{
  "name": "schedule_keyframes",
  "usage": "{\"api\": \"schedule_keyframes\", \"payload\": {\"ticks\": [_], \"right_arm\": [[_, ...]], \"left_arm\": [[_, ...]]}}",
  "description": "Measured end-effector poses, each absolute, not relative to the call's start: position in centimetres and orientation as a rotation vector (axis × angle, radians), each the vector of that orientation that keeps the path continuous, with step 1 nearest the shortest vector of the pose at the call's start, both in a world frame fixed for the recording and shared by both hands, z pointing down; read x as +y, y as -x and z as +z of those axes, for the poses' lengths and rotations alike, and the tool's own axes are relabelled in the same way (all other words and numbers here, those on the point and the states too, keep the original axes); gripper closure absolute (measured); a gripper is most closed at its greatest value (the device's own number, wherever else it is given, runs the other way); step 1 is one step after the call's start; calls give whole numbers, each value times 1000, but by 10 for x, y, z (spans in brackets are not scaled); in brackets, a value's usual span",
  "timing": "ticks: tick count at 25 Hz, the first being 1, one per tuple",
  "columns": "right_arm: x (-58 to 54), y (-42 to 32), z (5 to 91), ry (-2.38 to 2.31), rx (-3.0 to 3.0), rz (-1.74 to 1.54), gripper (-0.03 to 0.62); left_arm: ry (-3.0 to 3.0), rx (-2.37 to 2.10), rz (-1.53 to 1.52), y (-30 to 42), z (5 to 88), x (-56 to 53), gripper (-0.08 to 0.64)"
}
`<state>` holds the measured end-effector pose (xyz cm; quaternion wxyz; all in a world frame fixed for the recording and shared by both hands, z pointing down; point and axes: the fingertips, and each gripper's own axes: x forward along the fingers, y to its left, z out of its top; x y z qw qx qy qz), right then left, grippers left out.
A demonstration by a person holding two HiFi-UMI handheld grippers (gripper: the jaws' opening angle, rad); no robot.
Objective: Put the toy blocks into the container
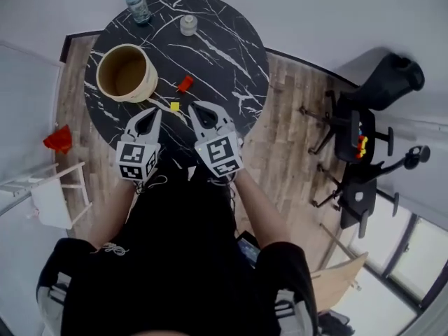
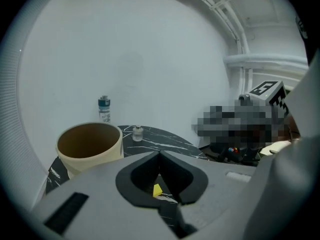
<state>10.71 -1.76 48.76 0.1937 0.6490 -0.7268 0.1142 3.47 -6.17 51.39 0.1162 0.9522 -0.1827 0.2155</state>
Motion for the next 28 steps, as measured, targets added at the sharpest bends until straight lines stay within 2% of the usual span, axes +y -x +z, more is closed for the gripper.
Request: {"api": "schedule_keyframes", "payload": {"ticks": [16,27,28], "right_arm": [[-76,-127,597,-1360,-2190,478,595],[-90,-123,663,-1265,-2086,551,594],[-92,-123,668,-1266,-2069,552,562]], "left_arm": [[-2399,-1087,704,-27,585,-87,560],[-2233,-1183,669,-9,622,-88,560],[-2231,-1179,665,-9,624,-89,560]]}}
